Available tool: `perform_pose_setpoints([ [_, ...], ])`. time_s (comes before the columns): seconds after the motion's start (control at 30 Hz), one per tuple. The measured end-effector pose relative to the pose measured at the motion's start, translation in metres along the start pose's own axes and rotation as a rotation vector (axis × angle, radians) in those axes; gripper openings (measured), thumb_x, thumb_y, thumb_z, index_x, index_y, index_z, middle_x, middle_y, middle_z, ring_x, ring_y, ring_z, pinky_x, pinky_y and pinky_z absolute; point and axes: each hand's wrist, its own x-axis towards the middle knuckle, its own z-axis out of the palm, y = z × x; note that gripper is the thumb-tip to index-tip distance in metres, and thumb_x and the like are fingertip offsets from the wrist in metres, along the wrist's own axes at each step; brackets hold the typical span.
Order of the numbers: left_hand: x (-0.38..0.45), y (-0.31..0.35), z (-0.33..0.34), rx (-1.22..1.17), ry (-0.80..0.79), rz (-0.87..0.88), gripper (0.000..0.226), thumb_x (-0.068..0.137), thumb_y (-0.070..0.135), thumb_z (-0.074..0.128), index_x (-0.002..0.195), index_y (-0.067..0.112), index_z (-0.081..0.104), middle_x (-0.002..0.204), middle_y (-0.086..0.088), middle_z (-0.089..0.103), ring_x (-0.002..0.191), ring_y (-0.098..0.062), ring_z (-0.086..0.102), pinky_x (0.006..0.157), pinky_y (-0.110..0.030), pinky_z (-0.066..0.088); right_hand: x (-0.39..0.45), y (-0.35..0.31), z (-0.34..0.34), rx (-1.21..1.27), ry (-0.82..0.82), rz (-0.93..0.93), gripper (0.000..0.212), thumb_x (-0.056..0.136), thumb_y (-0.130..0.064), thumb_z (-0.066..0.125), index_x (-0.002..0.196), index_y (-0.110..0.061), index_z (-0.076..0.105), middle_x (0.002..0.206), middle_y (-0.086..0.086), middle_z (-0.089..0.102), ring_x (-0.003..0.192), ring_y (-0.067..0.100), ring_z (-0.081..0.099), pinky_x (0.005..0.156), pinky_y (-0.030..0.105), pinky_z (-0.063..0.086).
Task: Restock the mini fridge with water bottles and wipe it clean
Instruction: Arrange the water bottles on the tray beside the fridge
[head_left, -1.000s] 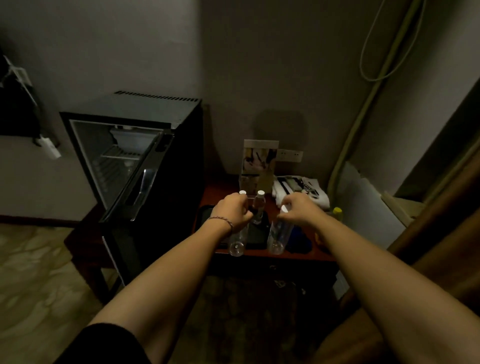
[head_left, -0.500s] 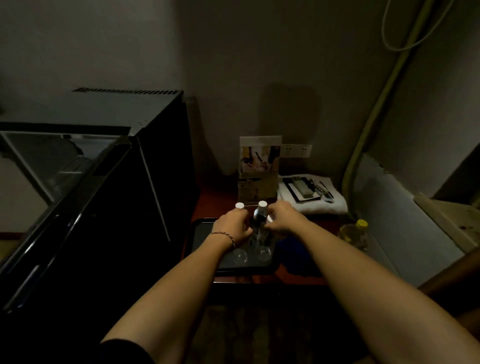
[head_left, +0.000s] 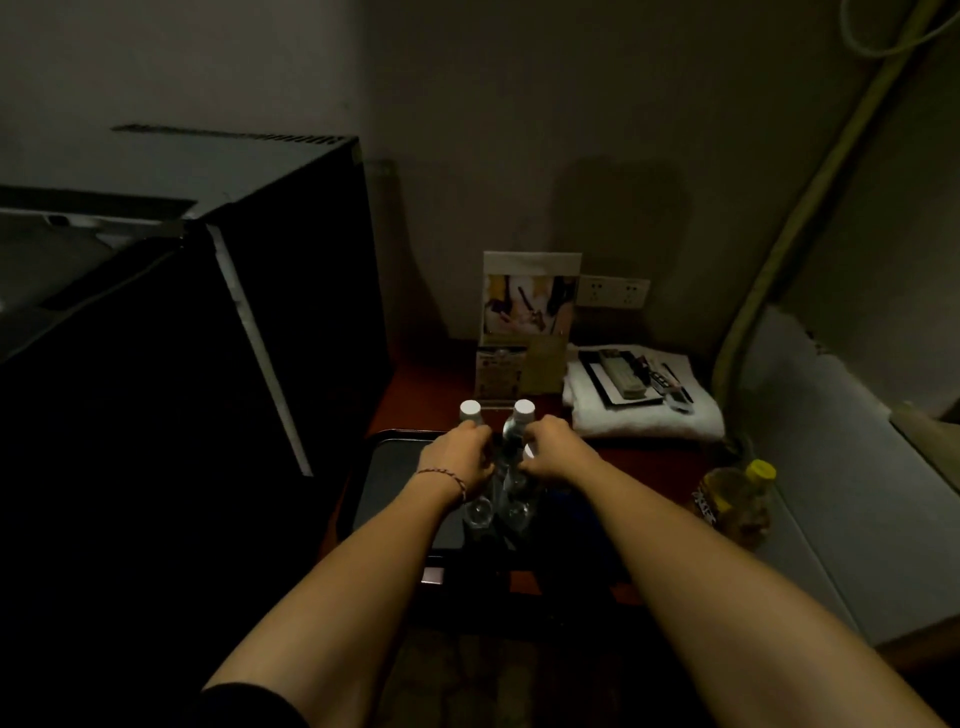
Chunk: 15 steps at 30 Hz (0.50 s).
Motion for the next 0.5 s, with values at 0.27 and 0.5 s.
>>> perform_pose_setpoints([
  [0.27,0.015,-0.01,0.007,0.017,-0.012,-0.045,0.018,0.093,0.03,0.058,0.109,0.022,0.054,0.121,-0.001,0.051,0.099,-0.023,0.056,0.083,-0.043,0.053,0.021,0.004,0.01,0.009,-0.028,-0.004,0.044,0.08,-0.022,0.072,0.123,-0.02,0.063,0.122,0.009,0.059,0.106,0.029,0.062,0.09,0.042,0.055],
  [0.5,0.016,-0.005,-0.002,0.006,-0.087,-0.009,0.025,0.092,0.039,0.058,0.11,0.022,0.052,0.123,-0.002,0.051,0.105,-0.025,0.056,0.082,-0.043,0.051,0.017,0.003,-0.004,0.032,-0.037,-0.024,0.038,0.082,-0.03,0.069,0.119,-0.02,0.062,0.117,0.01,0.061,0.104,0.03,0.062,0.087,0.04,0.054],
])
